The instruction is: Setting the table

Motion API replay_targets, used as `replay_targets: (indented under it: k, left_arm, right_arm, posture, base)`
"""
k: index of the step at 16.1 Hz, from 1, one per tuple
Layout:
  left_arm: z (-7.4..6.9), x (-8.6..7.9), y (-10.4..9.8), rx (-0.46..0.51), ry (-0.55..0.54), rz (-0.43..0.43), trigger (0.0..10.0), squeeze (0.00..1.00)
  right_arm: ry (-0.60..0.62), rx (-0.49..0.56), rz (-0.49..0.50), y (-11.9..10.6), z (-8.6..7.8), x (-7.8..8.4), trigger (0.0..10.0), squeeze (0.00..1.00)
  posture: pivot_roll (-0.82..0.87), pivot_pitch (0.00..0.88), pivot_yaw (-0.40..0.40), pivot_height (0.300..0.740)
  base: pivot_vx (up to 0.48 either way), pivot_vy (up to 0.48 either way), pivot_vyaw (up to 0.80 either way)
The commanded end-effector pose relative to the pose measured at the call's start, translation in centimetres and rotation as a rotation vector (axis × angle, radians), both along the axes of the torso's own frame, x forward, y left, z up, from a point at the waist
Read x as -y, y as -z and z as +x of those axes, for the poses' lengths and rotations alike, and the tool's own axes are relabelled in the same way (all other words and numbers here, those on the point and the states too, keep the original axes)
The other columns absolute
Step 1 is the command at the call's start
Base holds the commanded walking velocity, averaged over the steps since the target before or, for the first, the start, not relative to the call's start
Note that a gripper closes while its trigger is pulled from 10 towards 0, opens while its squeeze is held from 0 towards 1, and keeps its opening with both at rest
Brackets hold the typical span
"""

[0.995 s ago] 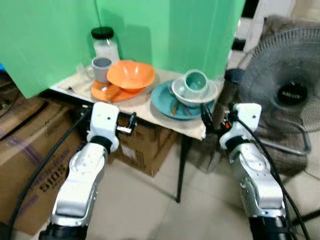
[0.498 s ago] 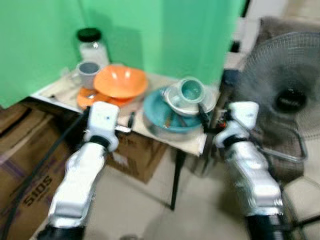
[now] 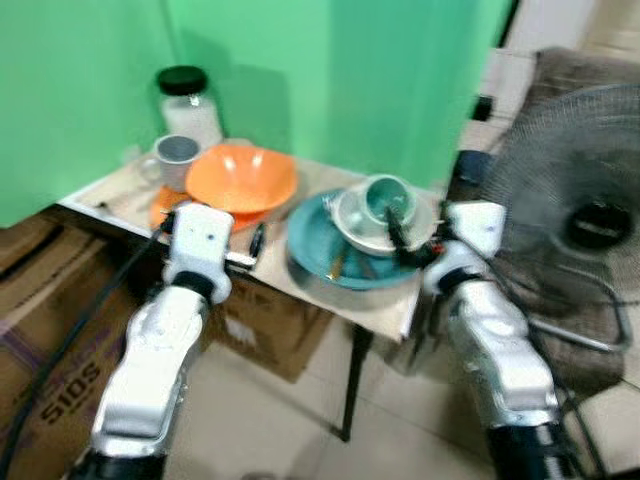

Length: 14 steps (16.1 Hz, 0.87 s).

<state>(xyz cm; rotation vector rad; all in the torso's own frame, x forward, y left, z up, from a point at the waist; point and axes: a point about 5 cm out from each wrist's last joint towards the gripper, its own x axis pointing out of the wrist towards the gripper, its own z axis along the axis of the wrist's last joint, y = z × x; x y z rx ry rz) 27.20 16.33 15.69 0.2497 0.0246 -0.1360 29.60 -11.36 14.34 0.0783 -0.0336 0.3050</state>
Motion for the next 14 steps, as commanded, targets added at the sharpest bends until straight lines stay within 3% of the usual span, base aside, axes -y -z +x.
replay_targets:
  k: [1,3,6,7,8,12,13,14]
  left_arm:
    - [0.1,0.6,-0.1,-0.002,0.036,0.009,10.0,0.0]
    - [0.0,0.7,0.0,-0.011,0.088,0.034,10.0,0.0]
    - [-0.3,1.0,0.2,-0.042,0.218,0.086,10.0,0.0]
    - [-0.6,1.1,0.2,-0.06,0.292,0.106,10.0,0.0]
    - [-0.8,1.2,0.2,-0.075,0.35,0.111,10.0,0.0]
    - [-2.1,1.2,0.7,-0.153,0.523,0.17,10.0,0.0]
    - [-2.3,1.2,0.9,-0.164,0.544,0.173,10.0,0.0]
    - [-2.3,1.2,0.9,-0.164,0.543,0.177,10.0,0.0]
  right_arm:
    - [0.004,0.022,-0.041,-0.8,0.2,0.5,10.0,0.0]
    - [-0.041,0.027,-0.074,-1.3,0.8,0.2,10.0,0.0]
    - [-0.153,-0.015,-0.2,-1.6,2.6,-1.0,10.0,0.0]
    - [-0.169,-0.036,-0.219,-1.8,3.6,-1.4,10.0,0.32]
    - [-0.165,-0.068,-0.217,-1.9,4.3,-1.5,10.0,1.0]
    - [-0.18,-0.144,-0.242,-2.7,6.5,-2.0,10.0,1.0]
    - [-0.152,-0.169,-0.24,-2.8,6.9,-2.3,10.0,0.93]
    - [-0.154,-0.175,-0.254,-2.7,7.0,-2.5,10.0,0.0]
  posture:
    - [0.14,0.0,0.006,0.74]
    - [0.14,0.0,0.007,0.74]
    - [0.13,0.0,0.014,0.74]
    - [0.14,0.0,0.014,0.74]
    - [0.14,0.0,0.014,0.74]
    - [0.14,0.0,0.009,0.74]
    - [0.15,0.0,0.005,0.74]
    - [0.15,0.0,0.003,0.74]
  base:
    - [0.262,0.0,0.0]
    - [0.0,0.0,0.0]
    - [0.0,0.0,0.0]
    - [0.0,0.0,0.0]
    - [0.0,0.0,0.0]
    - [0.0,0.0,0.0]
    - [0.0,0.0,0.0]
    - [0.0,0.0,0.0]
